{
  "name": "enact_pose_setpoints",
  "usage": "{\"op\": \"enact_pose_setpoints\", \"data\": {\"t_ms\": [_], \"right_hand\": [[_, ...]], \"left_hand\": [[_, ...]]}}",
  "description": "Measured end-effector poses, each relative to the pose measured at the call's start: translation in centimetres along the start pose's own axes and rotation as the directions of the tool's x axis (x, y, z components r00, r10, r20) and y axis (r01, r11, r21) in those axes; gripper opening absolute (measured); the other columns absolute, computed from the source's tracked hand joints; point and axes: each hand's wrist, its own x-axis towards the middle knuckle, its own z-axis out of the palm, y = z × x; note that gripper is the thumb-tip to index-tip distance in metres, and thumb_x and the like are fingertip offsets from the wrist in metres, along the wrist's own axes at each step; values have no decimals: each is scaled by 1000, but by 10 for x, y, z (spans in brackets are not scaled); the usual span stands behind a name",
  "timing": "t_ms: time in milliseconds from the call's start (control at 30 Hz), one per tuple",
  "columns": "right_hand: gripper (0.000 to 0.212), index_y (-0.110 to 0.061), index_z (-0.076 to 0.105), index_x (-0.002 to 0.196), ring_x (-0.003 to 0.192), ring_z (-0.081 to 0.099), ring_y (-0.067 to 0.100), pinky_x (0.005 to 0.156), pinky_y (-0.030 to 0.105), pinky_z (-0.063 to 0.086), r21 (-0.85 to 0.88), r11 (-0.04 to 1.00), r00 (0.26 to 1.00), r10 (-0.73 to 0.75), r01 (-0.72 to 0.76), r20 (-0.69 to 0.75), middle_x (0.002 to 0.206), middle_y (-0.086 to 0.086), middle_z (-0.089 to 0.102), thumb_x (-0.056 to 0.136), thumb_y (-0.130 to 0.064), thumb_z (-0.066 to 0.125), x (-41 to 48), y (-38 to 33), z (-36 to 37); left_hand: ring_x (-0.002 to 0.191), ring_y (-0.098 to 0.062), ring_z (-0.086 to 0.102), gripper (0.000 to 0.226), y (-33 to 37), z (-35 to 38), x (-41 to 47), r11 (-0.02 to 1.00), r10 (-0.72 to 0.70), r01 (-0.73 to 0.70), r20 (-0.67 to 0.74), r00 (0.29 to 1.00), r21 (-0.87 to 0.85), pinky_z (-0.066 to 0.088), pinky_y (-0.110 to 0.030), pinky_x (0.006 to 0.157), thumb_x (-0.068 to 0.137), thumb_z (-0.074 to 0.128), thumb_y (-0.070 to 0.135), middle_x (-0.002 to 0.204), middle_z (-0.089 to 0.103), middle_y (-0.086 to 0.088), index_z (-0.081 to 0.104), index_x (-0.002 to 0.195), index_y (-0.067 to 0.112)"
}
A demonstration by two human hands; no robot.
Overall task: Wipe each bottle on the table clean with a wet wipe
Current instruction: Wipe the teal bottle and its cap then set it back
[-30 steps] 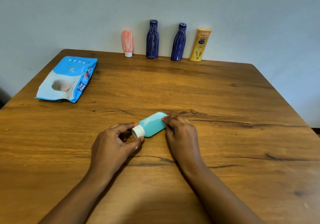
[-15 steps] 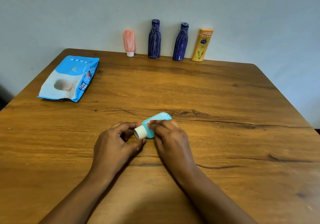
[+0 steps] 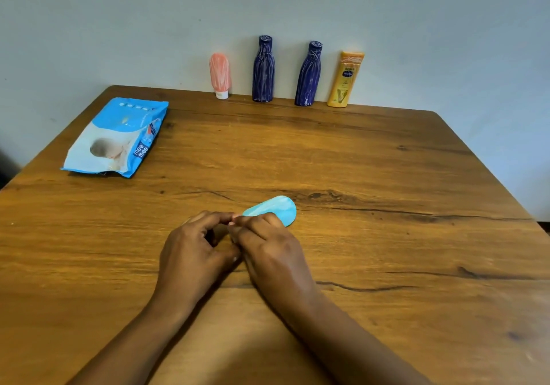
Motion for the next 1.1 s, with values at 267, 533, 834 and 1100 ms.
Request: {"op": "enact_pose_setpoints", "data": {"t_ms": [267,533,834,1100], "right_hand": [[29,-2,66,108,90,59,26,67,31,53,-67,998,1000,-1,-1,-26,104,11,66,82,-9,55,-4,4,-2],[29,-1,65,107,96,59,27,71,31,54,-53,998,998,44,-46,-42,106,12,65,79,-5,58,-1,6,-3],[39,-1,57,122,117,55,26,93,34,48,-67,997,998,53,-50,33,126,15,58,85,-7,47,-7,3,-4],[49,-1,51,129,128,45,25,98,38,43,-101,992,991,86,-75,106,136,15,50,88,-19,30,-8,1,-4]], "left_hand": [[74,-5,55,45,1,0,0,1000,23,-23,-6,1000,15,45,-23,58,59,84,24,90,62,17,64,92,47],[73,-8,54,46,1,0,0,1000,23,-23,-4,1000,9,47,-30,58,58,86,23,86,61,15,64,93,45],[75,-12,55,46,2,-1,-1,999,16,-16,8,1000,-27,47,-32,61,57,86,25,85,62,13,64,91,46],[76,-12,55,48,0,0,0,999,13,-13,21,1000,-38,46,-27,61,61,84,15,80,65,12,65,94,43]]}}
